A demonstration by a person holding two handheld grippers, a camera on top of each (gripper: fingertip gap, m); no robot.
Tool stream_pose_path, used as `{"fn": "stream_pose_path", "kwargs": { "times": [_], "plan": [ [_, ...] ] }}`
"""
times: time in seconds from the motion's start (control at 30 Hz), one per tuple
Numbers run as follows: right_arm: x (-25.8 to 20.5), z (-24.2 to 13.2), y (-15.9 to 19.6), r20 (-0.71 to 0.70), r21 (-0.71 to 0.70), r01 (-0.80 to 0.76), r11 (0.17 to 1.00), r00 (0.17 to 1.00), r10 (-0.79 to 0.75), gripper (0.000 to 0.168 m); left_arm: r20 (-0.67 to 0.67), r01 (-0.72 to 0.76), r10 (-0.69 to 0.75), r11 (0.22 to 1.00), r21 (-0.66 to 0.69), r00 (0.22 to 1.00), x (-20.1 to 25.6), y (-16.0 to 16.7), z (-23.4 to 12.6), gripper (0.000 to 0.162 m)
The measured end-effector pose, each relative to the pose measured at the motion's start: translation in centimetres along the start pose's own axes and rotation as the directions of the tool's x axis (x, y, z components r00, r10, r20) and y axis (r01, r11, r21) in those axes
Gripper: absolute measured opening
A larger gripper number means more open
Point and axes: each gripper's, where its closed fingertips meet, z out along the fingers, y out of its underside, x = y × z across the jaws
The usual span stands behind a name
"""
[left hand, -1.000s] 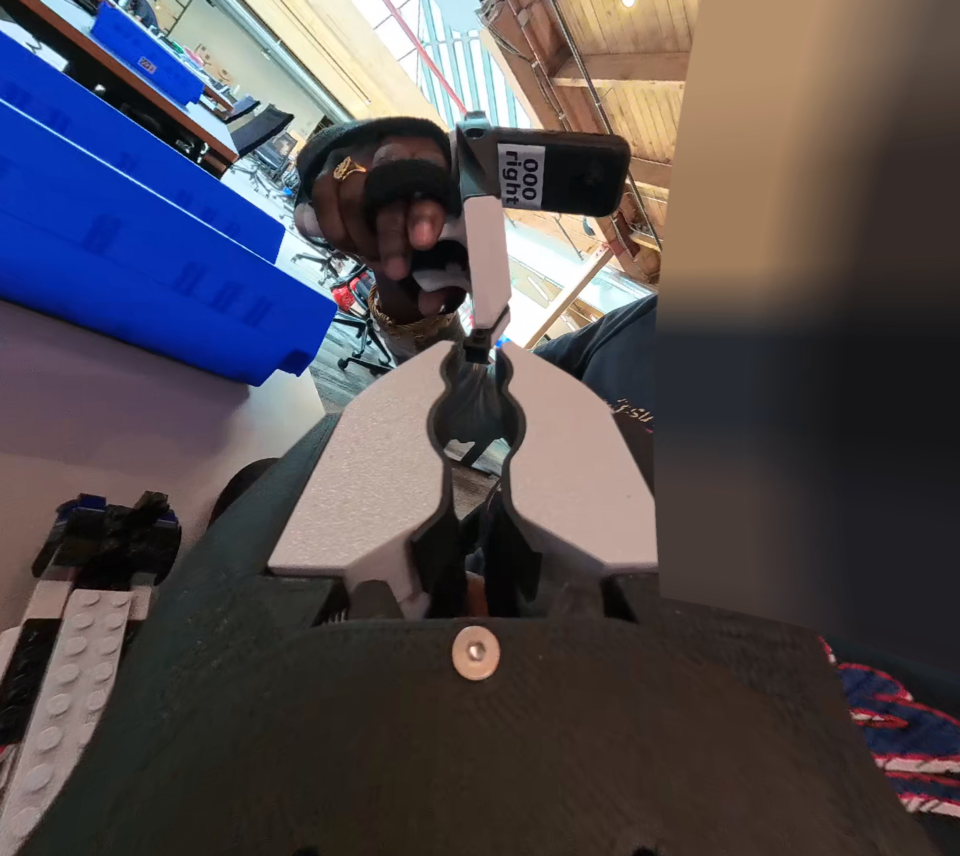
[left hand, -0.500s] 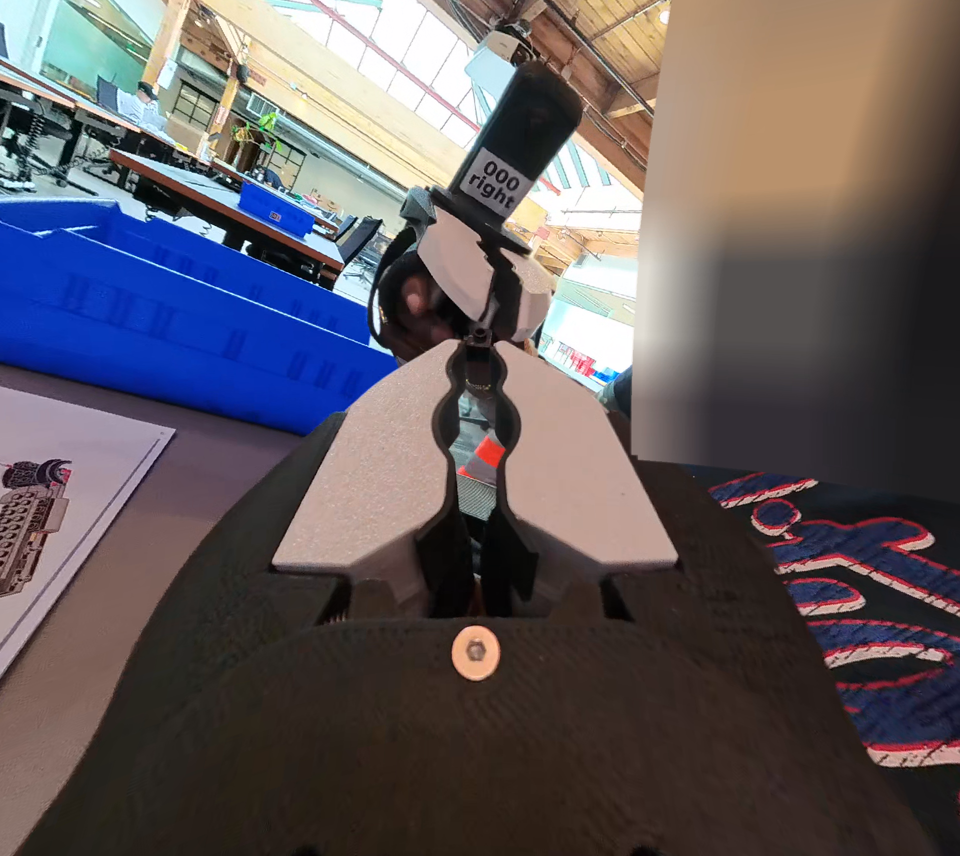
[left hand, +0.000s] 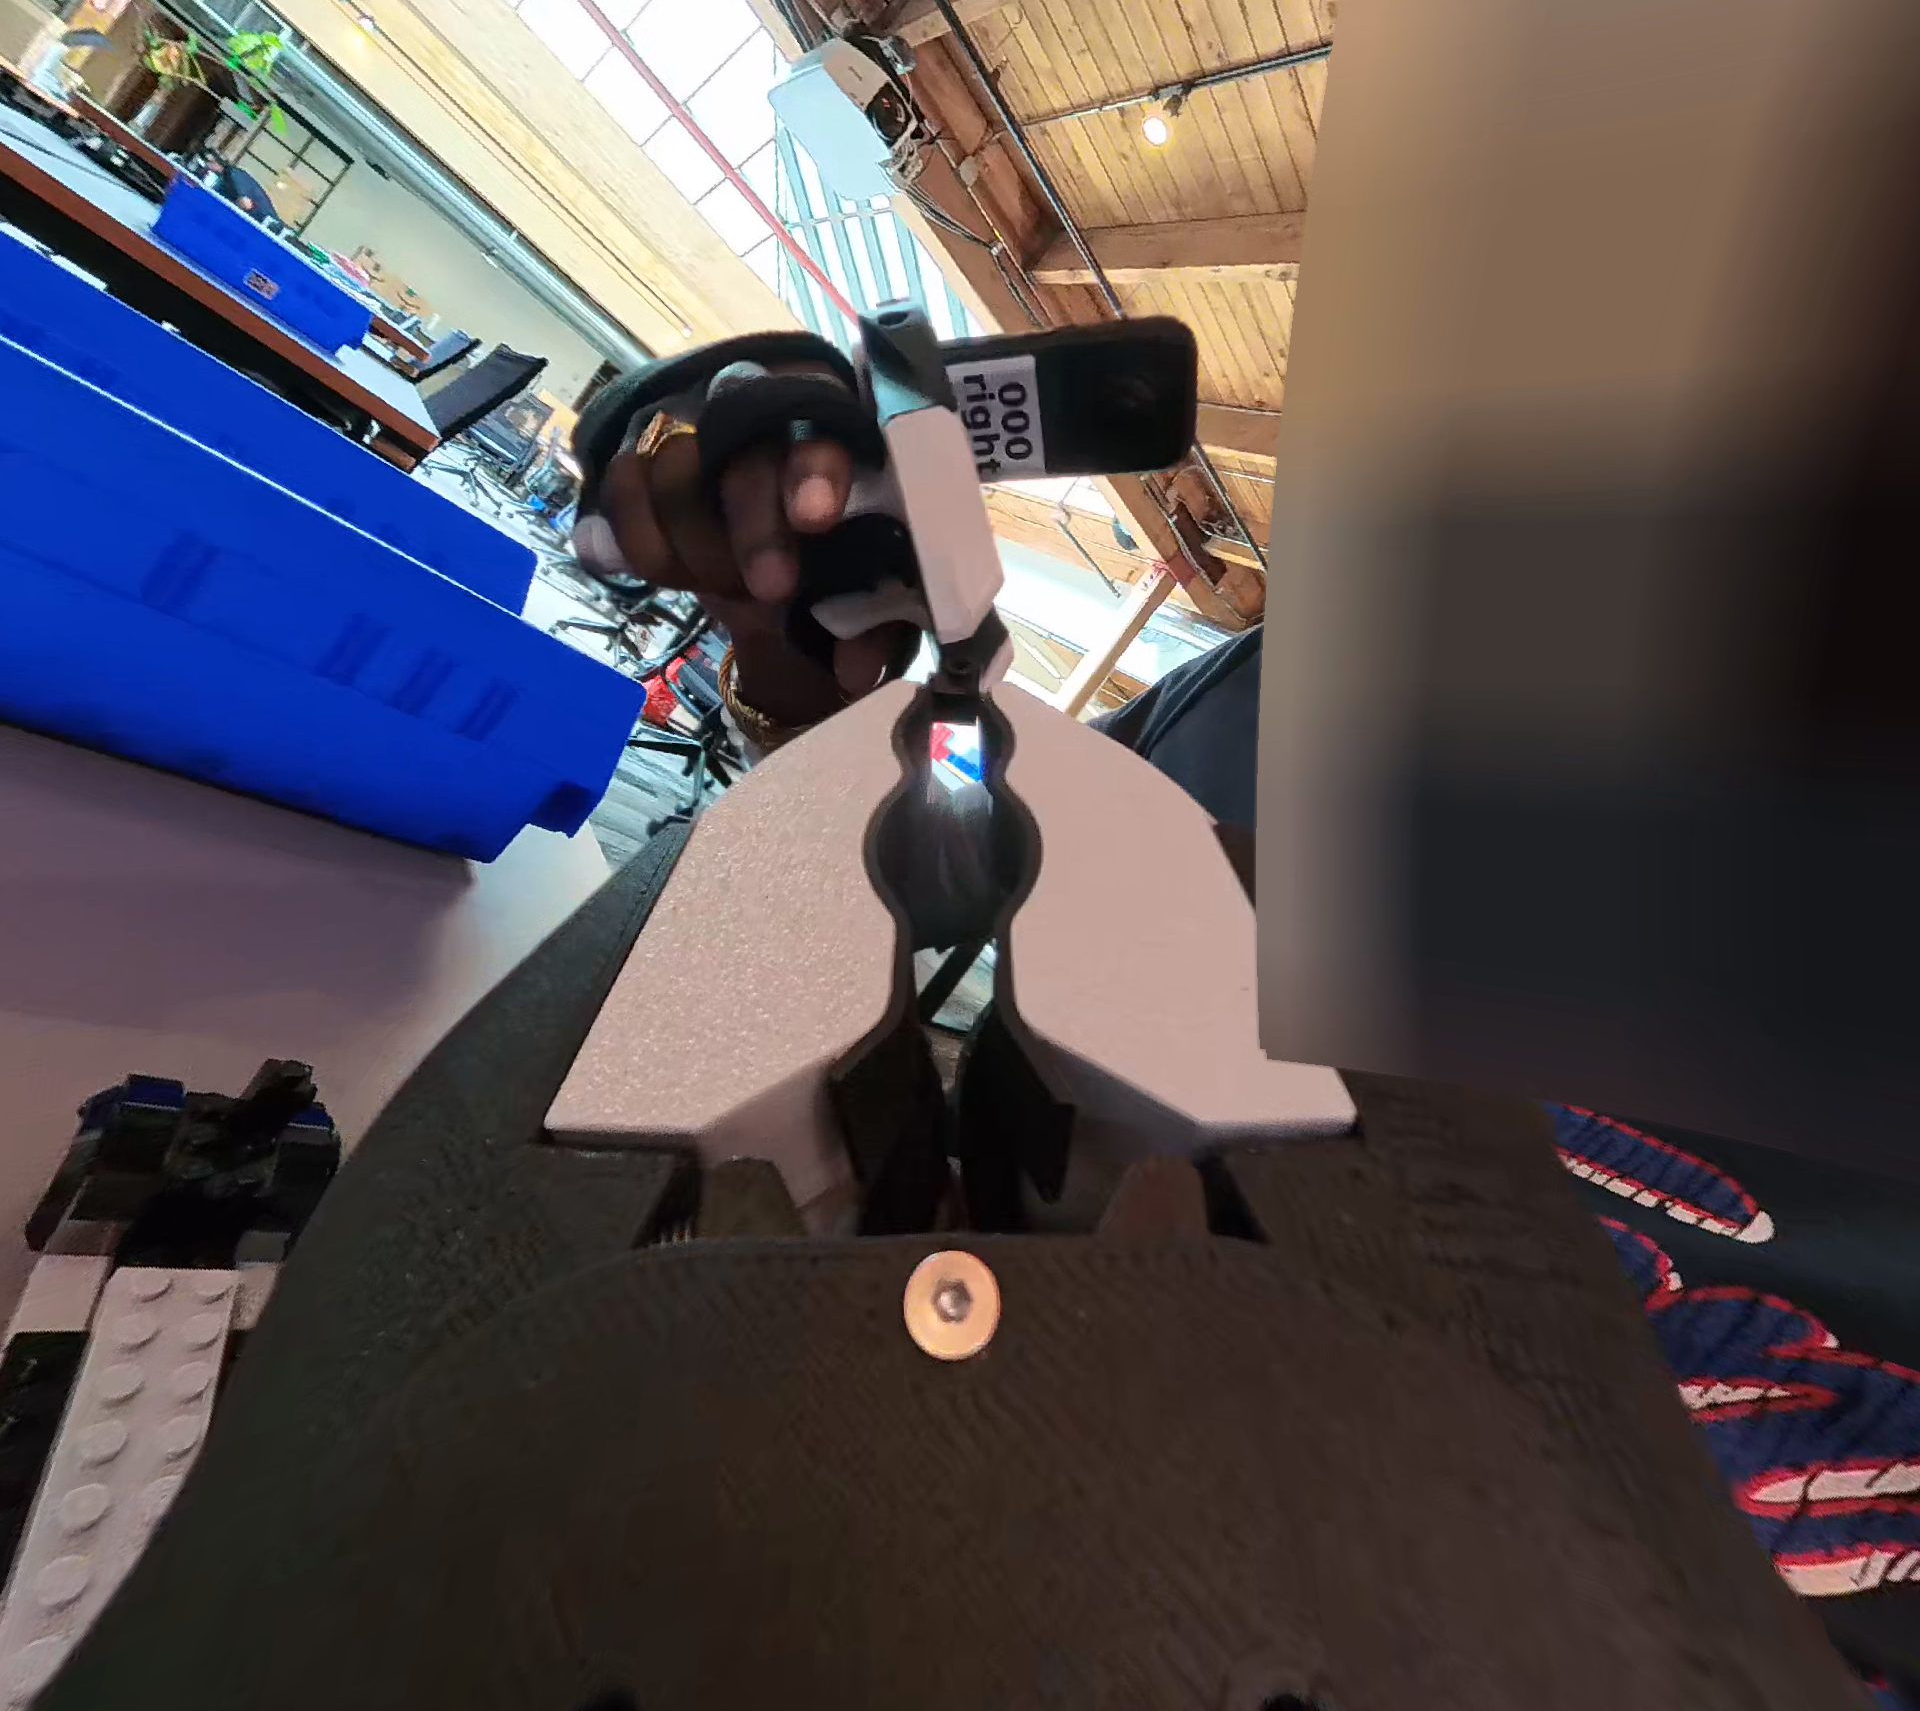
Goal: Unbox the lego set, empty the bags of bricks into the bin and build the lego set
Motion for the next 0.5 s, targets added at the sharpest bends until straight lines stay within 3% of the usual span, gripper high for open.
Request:
{"fn": "stream_pose_path", "kwargs": {
  "times": [0.1, 0.5],
  "plan": [
    [-0.18, 0.02, -0.07, 0.01, -0.025, 0.07, 0.997, 0.998, -0.069, 0.008, -0.01, 0.02, -0.02, 1.0, -0.007, 1.0, 0.02, 0.08, 0.04, 0.008],
    [-0.77, 0.09, 0.34, 0.067, -0.071, 0.106, 0.992, 0.993, -0.101, 0.008, -0.02, 0.067, -0.067, 0.997, -0.038, 0.998, -0.25, 0.62, 0.05, 0.008]
  ]
}}
